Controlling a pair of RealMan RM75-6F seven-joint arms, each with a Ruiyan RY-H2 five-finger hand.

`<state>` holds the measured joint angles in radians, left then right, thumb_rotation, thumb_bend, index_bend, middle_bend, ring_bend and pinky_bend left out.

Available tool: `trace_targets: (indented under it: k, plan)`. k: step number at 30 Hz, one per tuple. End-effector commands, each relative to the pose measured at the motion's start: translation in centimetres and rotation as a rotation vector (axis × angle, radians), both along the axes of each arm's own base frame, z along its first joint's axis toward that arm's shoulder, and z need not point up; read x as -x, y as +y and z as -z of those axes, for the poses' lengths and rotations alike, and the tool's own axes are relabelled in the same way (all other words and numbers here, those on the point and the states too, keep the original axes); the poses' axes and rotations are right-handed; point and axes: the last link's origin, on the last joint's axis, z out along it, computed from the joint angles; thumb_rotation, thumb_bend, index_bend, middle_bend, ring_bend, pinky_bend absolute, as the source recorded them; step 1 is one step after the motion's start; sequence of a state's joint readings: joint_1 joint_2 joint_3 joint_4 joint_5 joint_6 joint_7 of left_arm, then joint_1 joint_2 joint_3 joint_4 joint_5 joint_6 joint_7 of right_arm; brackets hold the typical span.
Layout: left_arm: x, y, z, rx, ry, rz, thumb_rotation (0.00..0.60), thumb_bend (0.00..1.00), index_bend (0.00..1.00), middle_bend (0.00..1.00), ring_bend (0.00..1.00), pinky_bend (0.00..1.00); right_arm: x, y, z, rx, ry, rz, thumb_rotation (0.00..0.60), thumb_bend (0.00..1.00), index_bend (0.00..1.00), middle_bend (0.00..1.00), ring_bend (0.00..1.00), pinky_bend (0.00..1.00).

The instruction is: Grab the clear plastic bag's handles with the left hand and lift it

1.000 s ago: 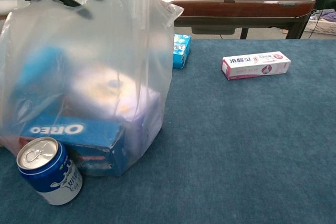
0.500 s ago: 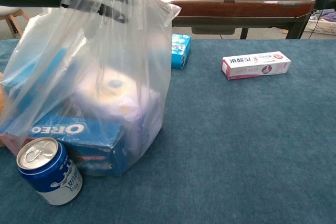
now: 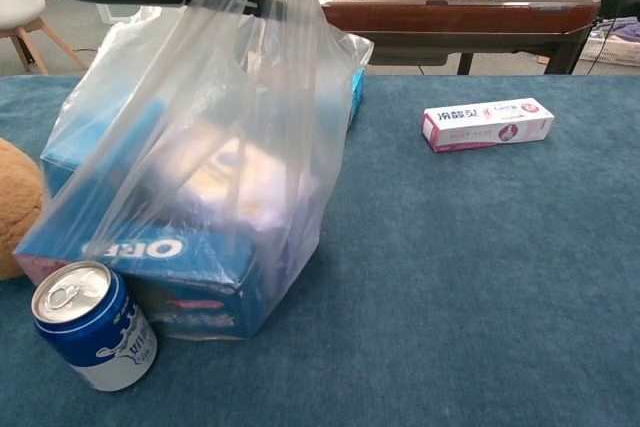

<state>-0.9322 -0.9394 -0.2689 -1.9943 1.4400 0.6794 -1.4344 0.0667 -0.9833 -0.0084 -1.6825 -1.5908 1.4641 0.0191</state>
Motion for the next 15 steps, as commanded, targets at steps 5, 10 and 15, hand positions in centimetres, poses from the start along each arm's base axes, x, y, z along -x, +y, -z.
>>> trace_targets:
  k: [5, 10, 15]
  plan:
    - [-1.6, 0.3, 1.0, 0.033, -0.044, -0.023, 0.295, 0.21, 0.18, 0.20, 0.16, 0.14, -0.1, -0.1, 0.0, -0.003, 0.001, -0.005, 0.600, 0.19, 0.00, 0.09, 0.00, 0.05]
    - [-2.6, -0.3, 1.9, 0.076, -0.028, -0.012, 0.301, 0.21, 0.18, 0.21, 0.17, 0.13, 0.0, -0.1, 0.0, -0.002, 0.001, 0.000, 0.600, 0.19, 0.00, 0.09, 0.00, 0.05]
    - [-3.0, -1.0, 2.9, 0.138, 0.003, -0.029, 0.313, 0.21, 0.19, 0.22, 0.16, 0.13, -0.1, -0.1, -0.1, -0.001, 0.002, 0.001, 0.600, 0.19, 0.00, 0.09, 0.00, 0.05]
